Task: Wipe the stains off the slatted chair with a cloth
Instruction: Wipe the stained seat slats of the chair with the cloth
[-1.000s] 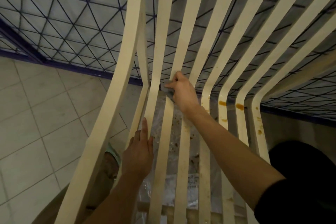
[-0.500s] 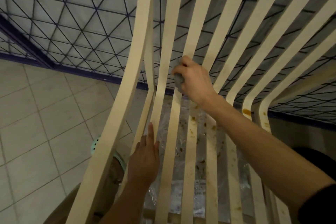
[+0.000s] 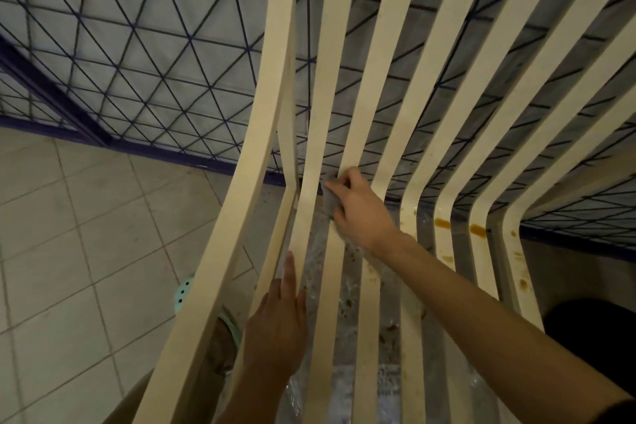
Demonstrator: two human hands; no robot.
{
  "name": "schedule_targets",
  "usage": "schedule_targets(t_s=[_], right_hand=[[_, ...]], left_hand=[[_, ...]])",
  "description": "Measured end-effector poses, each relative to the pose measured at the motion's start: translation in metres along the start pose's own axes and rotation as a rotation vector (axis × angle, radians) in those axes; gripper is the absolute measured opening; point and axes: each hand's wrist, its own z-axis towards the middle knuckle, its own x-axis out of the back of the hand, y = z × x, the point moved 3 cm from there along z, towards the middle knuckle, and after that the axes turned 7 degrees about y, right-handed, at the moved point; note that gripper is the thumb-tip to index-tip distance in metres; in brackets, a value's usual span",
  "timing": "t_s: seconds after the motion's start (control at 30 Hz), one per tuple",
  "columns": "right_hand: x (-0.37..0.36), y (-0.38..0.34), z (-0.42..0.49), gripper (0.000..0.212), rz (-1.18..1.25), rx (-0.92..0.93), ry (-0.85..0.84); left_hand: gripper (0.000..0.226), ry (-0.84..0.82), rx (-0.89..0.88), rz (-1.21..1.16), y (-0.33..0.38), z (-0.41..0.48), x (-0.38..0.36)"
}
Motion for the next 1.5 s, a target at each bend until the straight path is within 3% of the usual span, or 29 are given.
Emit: schedule_targets(t_s=[0.1,0.23,0.3,0.4,0.47,0.57,0.67,0.83,0.97,1.23,1.5], right_hand=[[0.007,0.002,0.004,0.051,-0.262,0.144,-0.058],[0.026,-0.008,0.021,0.038,-0.296,0.215,-0.134],[0.046,-0.015,0.026,0.033,-0.227,0.221,-0.020],[0.070,-0.019,0.028,0.044,-0.193,0.245,0.212],[0.065,-0.022,0.027,0.040,-0.194,0.269,0.240],[0.034,-0.012,0.024,0.028,-0.234,0.190,0.056],[0.014,0.001,0.009,0.013,-0.214,0.108,0.024],[-0.003,-0.001,-0.012,0.035,-0.020,0.133,-0.052],[0.000,0.008,0.006,0.034,0.033,0.072,-0.136],[-0.013,-0.006,-0.049,0.029,0.332,-0.254,-0.030],[-0.017,-0.054,-0.127,0.027,0.377,-0.329,0.014]], left_hand=[[0.064,-0.010,0.014,0.000,-0.002,0.002,0.002],[0.064,0.012,0.018,-0.007,-0.002,0.002,0.000],[0.063,0.016,0.021,-0.013,-0.002,0.002,0.001],[0.064,0.019,0.024,-0.028,0.000,0.001,0.000],[0.065,0.016,0.045,-0.035,0.000,-0.001,0.001],[0.064,0.027,0.055,-0.034,-0.002,0.000,0.002],[0.065,0.046,0.030,-0.022,0.003,0.002,-0.001],[0.064,0.023,0.055,0.011,-0.001,0.000,-0.002],[0.065,0.037,0.053,0.003,-0.003,0.000,-0.001],[0.064,0.039,0.066,-0.021,-0.004,0.000,-0.003],[0.064,-0.002,0.079,0.011,-0.003,0.001,-0.001]])
